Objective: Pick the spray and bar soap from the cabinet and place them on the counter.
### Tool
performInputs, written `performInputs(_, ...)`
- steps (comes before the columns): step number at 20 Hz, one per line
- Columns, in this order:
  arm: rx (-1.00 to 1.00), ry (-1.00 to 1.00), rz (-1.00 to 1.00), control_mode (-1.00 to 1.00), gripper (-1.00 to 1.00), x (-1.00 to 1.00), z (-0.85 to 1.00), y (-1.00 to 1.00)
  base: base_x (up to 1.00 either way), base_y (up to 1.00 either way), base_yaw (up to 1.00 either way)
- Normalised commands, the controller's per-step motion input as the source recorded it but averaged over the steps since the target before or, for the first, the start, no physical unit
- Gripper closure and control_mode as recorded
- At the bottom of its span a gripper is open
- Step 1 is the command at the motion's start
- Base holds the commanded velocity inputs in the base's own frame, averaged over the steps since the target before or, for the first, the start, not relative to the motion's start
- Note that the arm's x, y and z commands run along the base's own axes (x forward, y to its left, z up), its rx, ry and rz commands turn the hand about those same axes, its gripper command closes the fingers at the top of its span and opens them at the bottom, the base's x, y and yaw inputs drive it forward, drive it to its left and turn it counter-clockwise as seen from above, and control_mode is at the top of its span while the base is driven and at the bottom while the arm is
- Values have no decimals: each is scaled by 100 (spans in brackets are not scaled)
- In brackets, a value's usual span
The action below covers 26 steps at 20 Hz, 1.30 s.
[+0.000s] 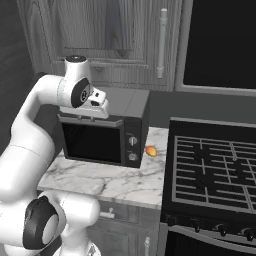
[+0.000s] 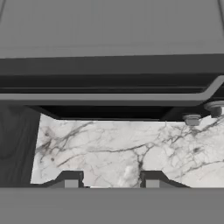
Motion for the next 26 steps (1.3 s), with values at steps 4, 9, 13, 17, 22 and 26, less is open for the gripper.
performInputs(4,0,0,0,-100,-100,0,2,-2,0,0,0)
performInputs(9,0,-3,1,-100,-100,-3,5,-8,0,0,0)
performInputs(13,0,-5,-1,-100,-100,-10,11,-5,0,0,0)
performInputs(17,0,-5,-9,-100,-100,-4,13,-10,0,0,0)
performInputs(22,-3,-15,-8,-100,-100,-12,10,-11,0,0,0)
performInputs(26,-6,-20,-3,-100,-100,-20,12,-14,0,0,0)
